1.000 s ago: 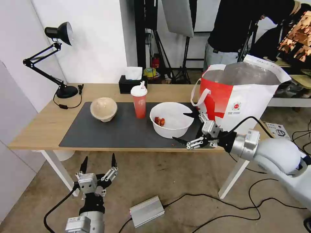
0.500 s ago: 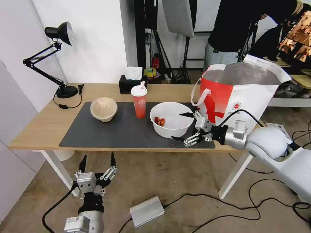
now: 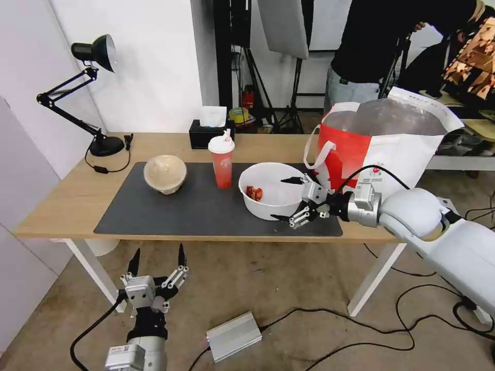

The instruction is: Pick up the trash from the table and place it into the takeout bag.

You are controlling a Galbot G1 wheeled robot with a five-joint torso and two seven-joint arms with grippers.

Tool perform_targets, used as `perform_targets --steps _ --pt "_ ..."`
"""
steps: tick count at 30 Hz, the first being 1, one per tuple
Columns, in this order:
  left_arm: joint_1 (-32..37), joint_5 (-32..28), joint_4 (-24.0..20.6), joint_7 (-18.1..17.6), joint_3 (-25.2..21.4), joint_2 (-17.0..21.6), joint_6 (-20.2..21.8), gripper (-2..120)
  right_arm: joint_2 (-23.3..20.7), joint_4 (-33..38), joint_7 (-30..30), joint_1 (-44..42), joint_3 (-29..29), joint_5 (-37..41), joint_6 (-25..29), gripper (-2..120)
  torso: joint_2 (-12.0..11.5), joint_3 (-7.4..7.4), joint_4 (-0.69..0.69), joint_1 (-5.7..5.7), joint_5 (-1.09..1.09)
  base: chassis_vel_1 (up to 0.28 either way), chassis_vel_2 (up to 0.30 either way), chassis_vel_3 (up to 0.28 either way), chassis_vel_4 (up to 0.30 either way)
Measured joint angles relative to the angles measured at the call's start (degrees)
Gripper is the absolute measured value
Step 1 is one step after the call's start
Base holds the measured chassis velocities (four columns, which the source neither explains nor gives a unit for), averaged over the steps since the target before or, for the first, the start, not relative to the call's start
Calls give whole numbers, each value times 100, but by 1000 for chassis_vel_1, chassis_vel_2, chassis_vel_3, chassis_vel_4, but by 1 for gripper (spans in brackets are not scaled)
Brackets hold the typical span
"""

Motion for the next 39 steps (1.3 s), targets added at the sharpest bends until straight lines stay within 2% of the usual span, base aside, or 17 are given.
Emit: perform_targets --steps 16,39 --pt "-11 3 50 -5 35 -2 0 100 101 -344 -269 589 -538 -183 -26 100 0 0 0 0 0 0 0 0 0" --pt "-55 -20 46 -33 24 -4 -23 100 533 -1381 -641 1918 -1742 -274 32 100 0 0 0 0 0 0 0 0 0"
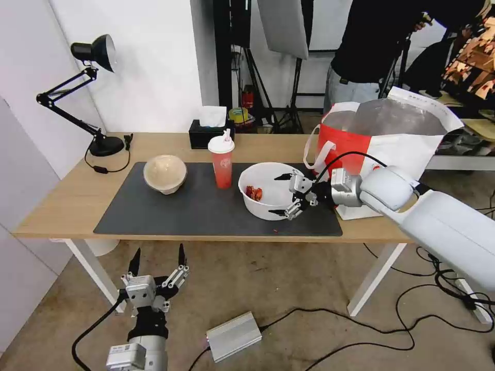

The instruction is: Pick up the trash from the table and place it into the takeout bag.

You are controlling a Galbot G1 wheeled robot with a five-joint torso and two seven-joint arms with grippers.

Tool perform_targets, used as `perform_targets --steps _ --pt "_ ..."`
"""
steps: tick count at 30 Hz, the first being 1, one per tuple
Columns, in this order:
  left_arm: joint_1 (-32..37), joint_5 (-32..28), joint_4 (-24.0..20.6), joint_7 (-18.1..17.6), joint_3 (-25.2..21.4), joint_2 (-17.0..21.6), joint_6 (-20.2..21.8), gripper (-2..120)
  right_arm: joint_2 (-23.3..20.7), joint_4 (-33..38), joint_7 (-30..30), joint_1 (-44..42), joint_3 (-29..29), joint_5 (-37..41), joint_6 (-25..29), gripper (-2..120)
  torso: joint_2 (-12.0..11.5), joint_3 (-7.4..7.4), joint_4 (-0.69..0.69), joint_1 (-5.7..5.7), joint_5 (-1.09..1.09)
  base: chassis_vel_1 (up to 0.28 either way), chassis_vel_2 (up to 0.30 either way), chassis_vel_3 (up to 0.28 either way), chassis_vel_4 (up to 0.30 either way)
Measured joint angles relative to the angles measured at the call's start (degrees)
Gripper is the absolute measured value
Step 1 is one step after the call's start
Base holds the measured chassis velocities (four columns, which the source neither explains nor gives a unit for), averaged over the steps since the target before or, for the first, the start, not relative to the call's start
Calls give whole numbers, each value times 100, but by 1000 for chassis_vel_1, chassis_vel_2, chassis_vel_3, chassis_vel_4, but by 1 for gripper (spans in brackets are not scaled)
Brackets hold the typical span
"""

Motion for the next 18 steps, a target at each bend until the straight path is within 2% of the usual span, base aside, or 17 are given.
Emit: perform_targets --steps 18 --pt "-28 13 0 -7 -37 0 -75 100 204 -316 -126 287 -424 -110 2 100 0 0 0 0 0 0 0 0 0"
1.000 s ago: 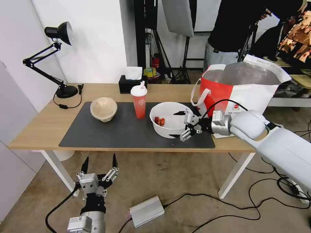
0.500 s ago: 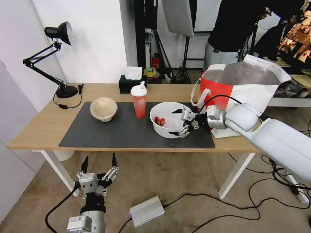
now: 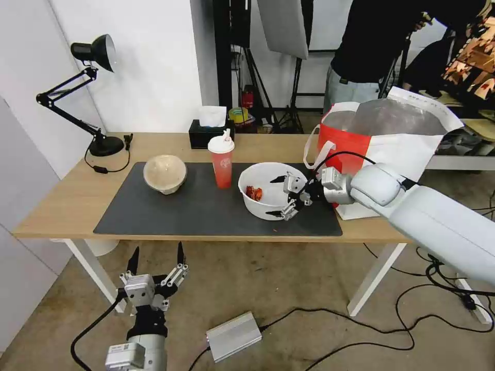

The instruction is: Pick up the trash from the table and place it into the takeout bag.

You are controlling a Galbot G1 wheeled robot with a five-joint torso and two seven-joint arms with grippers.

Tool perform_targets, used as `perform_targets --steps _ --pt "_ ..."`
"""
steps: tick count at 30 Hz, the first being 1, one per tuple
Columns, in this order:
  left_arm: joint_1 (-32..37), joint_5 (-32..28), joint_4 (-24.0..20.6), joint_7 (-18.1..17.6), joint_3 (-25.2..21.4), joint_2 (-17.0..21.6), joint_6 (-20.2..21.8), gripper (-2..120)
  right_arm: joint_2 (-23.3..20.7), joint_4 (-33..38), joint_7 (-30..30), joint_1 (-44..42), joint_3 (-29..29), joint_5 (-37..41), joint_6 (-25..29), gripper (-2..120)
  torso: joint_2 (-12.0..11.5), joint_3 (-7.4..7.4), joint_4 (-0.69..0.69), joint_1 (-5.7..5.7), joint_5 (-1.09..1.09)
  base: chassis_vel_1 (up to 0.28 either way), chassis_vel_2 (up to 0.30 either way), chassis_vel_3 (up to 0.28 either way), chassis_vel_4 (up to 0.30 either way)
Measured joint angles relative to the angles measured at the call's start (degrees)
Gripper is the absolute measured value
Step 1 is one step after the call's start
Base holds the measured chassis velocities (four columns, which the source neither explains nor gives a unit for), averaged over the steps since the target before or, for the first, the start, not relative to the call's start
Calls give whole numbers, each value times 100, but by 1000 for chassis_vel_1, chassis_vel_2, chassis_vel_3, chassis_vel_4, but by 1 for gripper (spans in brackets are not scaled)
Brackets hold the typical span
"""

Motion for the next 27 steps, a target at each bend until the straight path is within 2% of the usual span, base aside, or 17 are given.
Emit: perform_targets --steps 27 --pt "46 10 -31 -3 -23 -1 -53 100 335 -598 -266 356 -455 -277 64 100 0 0 0 0 0 0 0 0 0"
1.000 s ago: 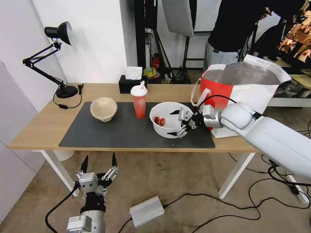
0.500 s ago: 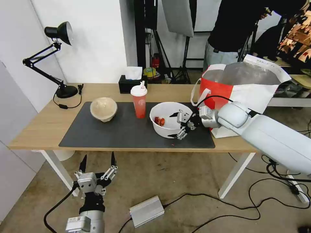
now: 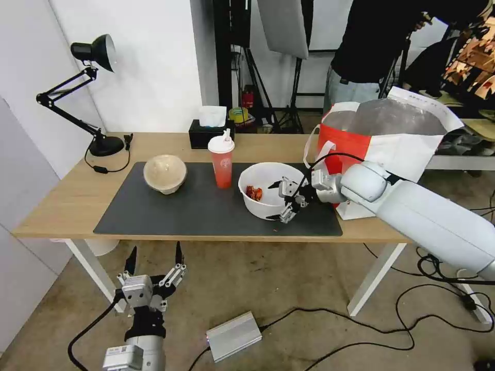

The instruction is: Pick up the trash from the table and place it into the takeout bag.

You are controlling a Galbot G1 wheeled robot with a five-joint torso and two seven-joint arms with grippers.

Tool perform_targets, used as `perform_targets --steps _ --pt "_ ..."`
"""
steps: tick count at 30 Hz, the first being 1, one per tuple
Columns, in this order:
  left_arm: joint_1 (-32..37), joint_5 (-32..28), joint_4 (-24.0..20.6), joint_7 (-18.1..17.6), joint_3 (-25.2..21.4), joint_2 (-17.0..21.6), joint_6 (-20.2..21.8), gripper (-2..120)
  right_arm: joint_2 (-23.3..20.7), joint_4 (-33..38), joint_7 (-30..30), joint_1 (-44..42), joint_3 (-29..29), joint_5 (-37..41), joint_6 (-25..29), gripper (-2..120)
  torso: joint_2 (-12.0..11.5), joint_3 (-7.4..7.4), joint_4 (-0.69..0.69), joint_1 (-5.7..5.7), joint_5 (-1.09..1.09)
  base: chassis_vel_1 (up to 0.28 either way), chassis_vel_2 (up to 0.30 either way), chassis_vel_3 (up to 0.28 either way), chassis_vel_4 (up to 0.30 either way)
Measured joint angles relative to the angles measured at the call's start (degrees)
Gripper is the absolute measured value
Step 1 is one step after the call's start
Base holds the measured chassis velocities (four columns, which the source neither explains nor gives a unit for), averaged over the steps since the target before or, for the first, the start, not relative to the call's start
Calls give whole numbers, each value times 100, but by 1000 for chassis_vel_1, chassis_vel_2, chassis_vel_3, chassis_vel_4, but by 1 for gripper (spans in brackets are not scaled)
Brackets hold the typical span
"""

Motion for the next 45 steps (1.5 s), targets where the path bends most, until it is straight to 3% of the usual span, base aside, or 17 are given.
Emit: perform_targets --steps 24,28,34,37,45 --pt "-12 0 43 -122 -8 -1 -27 100 167 -312 -36 -5 -98 -110 64 98 1 0 0 -1 0 0 0 0 0" --pt "-12 -2 41 -129 -15 -1 -29 100 197 -353 6 -5 -97 5 55 78 1 0 -1 0 0 0 0 0 0" --pt "-7 -2 43 -130 -3 -1 -35 100 198 -353 58 -11 -95 74 47 62 0 1 1 0 0 0 0 0 0" --pt "-10 4 47 -130 8 -1 -57 100 178 -332 84 -29 -94 102 46 47 0 1 0 0 1 0 0 0 0" --pt "-6 59 64 -130 38 -2 -124 100 132 -310 105 -20 -94 162 43 21 -1 1 0 0 1 0 0 0 0"
